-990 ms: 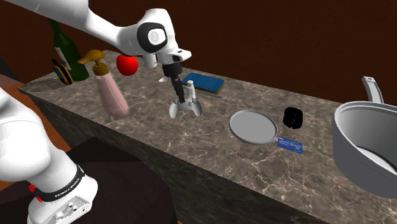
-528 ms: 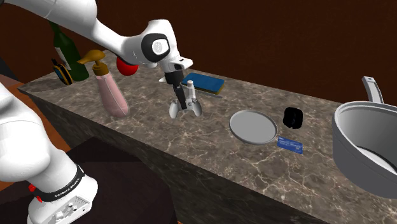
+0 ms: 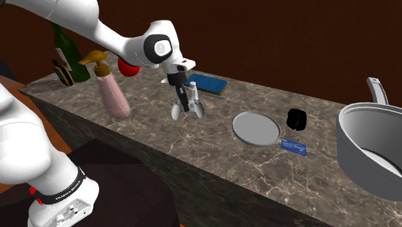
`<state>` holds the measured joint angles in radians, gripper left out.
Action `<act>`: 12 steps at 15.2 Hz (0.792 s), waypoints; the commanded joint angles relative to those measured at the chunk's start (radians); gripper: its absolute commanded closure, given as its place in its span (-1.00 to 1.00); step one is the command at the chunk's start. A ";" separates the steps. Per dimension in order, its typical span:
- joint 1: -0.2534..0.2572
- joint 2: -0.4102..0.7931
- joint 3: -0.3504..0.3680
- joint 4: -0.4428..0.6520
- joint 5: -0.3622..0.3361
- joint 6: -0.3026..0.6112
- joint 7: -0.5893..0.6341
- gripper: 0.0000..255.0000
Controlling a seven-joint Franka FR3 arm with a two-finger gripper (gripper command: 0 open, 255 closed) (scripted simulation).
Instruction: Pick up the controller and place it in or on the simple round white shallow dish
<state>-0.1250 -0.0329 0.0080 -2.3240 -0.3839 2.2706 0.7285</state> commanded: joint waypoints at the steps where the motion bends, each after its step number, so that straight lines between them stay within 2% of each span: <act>1: 0.000 0.000 0.000 0.000 0.000 0.000 0.000 1.00; 8: 0.000 0.001 0.000 0.000 0.000 0.000 0.000 1.00; 12: 0.003 -0.031 0.001 0.021 0.016 -0.050 -0.022 1.00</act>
<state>-0.1230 -0.0569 0.0091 -2.3113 -0.3723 2.2354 0.7135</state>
